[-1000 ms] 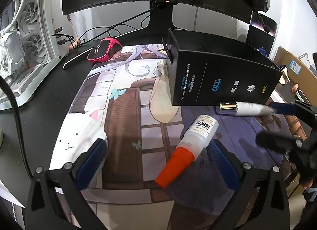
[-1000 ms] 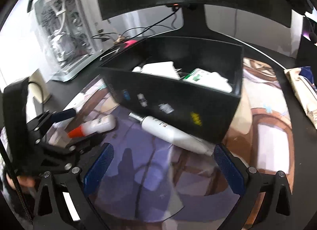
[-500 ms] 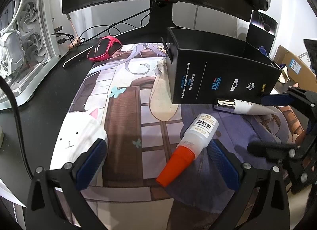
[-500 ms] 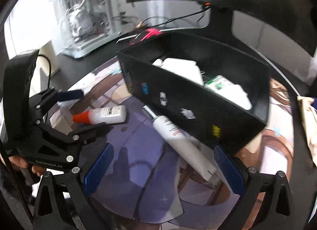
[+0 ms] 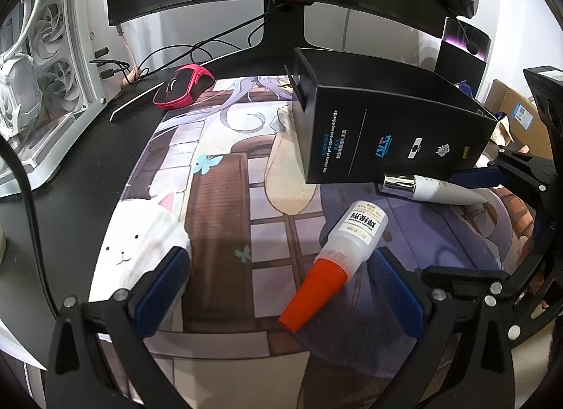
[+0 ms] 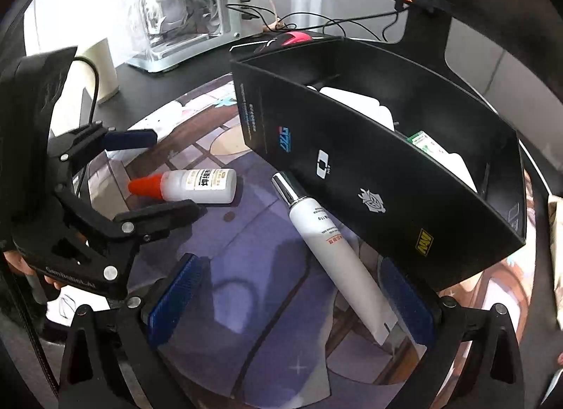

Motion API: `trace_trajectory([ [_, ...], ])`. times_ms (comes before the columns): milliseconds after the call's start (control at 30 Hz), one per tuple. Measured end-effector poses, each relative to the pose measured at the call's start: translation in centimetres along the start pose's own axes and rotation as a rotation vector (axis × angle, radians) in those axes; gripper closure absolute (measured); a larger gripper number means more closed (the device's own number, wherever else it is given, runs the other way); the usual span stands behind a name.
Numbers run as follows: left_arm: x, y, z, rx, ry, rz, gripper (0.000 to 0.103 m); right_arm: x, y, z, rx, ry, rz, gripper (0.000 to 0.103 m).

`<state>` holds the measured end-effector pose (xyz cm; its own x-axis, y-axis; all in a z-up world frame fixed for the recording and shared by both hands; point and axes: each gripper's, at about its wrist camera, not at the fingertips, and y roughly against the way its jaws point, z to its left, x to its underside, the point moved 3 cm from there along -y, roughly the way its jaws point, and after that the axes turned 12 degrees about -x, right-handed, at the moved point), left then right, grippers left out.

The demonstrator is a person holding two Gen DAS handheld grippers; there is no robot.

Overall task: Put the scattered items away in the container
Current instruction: 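Close the right gripper on the white silver-capped tube while the left gripper aligns on the glue bottle, then close the left gripper on the glue bottle and lift it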

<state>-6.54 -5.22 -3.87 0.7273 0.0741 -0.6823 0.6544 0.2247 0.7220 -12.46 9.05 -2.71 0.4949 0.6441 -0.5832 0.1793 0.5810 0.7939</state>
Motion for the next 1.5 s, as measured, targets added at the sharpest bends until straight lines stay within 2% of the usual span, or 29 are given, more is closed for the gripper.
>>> trace_trajectory([
  [33, 0.0, 0.0, 0.0, 0.0, -0.001, 0.0, 0.0, 0.0, 0.0, 0.0, 0.001, -0.001, -0.004, 0.001],
  [100, 0.0, 0.0, 0.0, 0.002, -0.002, 0.0, 0.0, 0.1, 0.3, 0.0, 0.004, 0.002, -0.025, 0.009],
  [167, 0.0, 0.0, 0.0, 0.002, -0.004, 0.0, 0.0, 0.2, 0.9, 0.0, 0.004, 0.006, -0.055, 0.039],
  [200, 0.0, 0.0, 0.0, 0.002, -0.003, 0.0, 0.0, 0.2, 1.1, -0.1, 0.005, 0.005, -0.064, 0.047],
  [267, 0.0, 0.0, 0.0, 0.003, -0.003, 0.0, 0.0, 0.3, 1.4, -0.2, 0.015, 0.004, -0.079, 0.072],
  [300, 0.0, 0.0, 0.0, 0.003, -0.003, 0.0, 0.0, 0.4, 1.5, -0.2, 0.02, 0.004, -0.084, 0.078],
  [333, 0.1, 0.0, 0.0, 0.003, -0.003, 0.0, 0.0, 0.4, 1.6, -0.2, 0.019, 0.007, -0.087, 0.08],
  [467, 0.1, 0.0, 0.0, 0.003, -0.004, 0.0, 0.0, 0.9, 1.8, 0.4, 0.032, 0.024, -0.097, 0.084],
  [800, 0.1, 0.0, 0.0, 0.005, -0.007, -0.002, 0.0, 1.5, 2.2, 0.3, 0.021, -0.011, -0.117, 0.084],
  [1000, 0.1, 0.0, 0.0, 0.006, -0.011, -0.002, 0.0, 1.7, 2.2, 0.6, 0.047, 0.001, -0.133, 0.084],
  [1233, -0.2, -0.2, 0.0, 0.028, -0.036, -0.004, 0.0, 2.1, 2.4, 0.6, 0.046, -0.005, -0.144, 0.084],
  [1367, -0.5, -0.3, -0.7, 0.066, -0.064, -0.013, 0.0, 2.4, 2.7, 0.6, 0.04, -0.016, -0.149, 0.084],
  [1467, -0.7, -0.2, -1.7, 0.095, -0.098, -0.028, 0.005, 2.5, 2.8, 0.5, 0.035, -0.022, -0.152, 0.084],
  [1500, -0.7, 0.0, -1.9, 0.104, -0.108, -0.035, 0.011, 2.5, 2.8, 0.5, 0.035, -0.023, -0.152, 0.084],
])
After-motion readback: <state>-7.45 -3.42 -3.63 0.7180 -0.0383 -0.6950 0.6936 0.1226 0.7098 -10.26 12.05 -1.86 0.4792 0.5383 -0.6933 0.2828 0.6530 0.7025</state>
